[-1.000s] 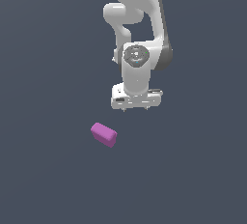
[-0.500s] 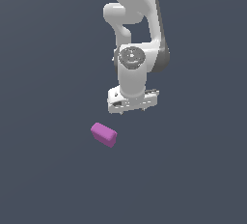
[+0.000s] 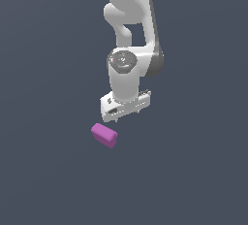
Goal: Pick up the object and move it to a goal position.
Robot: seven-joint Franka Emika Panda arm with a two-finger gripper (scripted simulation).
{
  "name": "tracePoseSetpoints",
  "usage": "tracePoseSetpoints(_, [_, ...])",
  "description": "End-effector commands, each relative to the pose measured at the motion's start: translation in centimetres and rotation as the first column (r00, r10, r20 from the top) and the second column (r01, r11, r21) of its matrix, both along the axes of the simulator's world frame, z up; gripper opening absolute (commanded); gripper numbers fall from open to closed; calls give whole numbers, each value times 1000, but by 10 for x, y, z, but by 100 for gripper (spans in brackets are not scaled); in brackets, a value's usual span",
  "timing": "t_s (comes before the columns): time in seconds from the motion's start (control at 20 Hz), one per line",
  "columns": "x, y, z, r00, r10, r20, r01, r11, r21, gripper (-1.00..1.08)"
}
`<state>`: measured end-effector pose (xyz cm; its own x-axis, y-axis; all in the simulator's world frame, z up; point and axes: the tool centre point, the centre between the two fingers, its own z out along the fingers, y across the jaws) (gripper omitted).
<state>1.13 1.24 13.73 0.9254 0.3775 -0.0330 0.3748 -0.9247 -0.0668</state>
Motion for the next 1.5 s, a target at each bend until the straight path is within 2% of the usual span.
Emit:
tracePoseSetpoints(0.0, [5,-8,0,998,61,8,-61,998,-1,100])
tracePoseSetpoints(0.25, [15,-24,-1,983,180,22,-180,984,-6,100])
tracePoseSetpoints(0.5, [25,-40,-2,955,295,34,-295,955,-13,100])
tracePoseSetpoints(1.0, [41,-74,-4,862,504,51,-503,864,-33,100])
tracePoseSetpoints(1.45, [49,-94,-4,793,607,55,-605,795,-46,100])
